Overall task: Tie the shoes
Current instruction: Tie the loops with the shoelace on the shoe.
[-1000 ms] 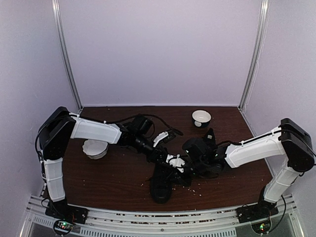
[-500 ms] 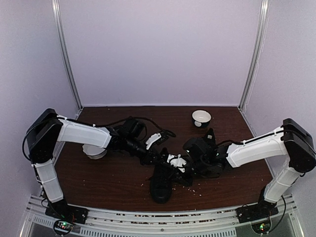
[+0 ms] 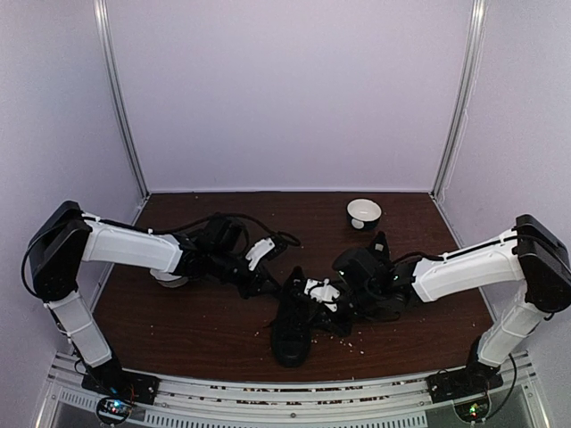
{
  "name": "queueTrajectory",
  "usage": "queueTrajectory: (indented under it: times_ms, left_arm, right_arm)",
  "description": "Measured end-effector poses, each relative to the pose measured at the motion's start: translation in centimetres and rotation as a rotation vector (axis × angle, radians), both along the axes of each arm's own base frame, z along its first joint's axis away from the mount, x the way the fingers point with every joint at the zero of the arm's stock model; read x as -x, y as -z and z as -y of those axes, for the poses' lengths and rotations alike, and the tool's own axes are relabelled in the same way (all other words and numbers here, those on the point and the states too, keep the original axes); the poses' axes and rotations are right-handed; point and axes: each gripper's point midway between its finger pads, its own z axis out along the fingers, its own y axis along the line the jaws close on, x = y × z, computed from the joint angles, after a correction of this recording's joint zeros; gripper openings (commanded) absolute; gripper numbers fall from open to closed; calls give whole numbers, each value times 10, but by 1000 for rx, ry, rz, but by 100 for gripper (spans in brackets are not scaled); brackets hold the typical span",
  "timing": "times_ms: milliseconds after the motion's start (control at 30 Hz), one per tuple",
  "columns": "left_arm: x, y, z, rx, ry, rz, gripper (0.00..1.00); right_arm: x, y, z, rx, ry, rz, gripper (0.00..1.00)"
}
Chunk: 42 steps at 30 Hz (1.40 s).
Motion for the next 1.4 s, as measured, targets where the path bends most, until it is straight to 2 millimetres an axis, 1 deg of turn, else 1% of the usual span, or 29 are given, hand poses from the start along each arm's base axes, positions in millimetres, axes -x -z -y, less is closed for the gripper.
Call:
queueTrajectory:
  times_ms: [200, 500, 667, 700, 733, 800, 900, 967, 1033, 1167, 1300, 1400]
  left_arm:
    - [-4, 4, -3, -21, -18, 17, 0]
    - [-6, 9, -10, -41, -30, 30, 0]
    - [-4, 10, -13, -47, -30, 33, 0]
    - [-4, 11, -13, -48, -30, 33, 0]
    - [-4, 11, -13, -49, -31, 34, 0]
    - [-3, 12, -14, -51, -30, 33, 0]
    - [-3, 13, -15, -53, -31, 31, 0]
    - [-3, 14, -16, -50, -31, 31, 0]
    - [-2, 14, -16, -50, -28, 27, 0]
    - [-2, 14, -16, -46, -26, 27, 0]
    - [-2, 11, -15, -35, -25, 36, 0]
    - [-1, 10, -16, -31, -23, 41, 0]
  right_arm:
    - [3, -4, 6, -4, 5, -1, 0]
    - [10, 9, 17, 24, 10, -32, 0]
    - [10, 10, 19, 21, 16, -48, 0]
    - [9, 9, 19, 17, 21, -53, 5]
    - [7, 9, 19, 12, 27, -56, 13]
    - [4, 8, 19, 3, 37, -66, 24]
    - [2, 7, 19, -7, 42, -75, 36]
    - [1, 4, 17, -19, 36, -77, 41]
    - [-1, -2, 13, -39, 26, -73, 44]
    - [-8, -20, 3, -111, 8, -77, 44]
    - [-25, -37, -9, -172, 5, -63, 41]
    - [-38, -39, -17, -196, 10, -60, 37]
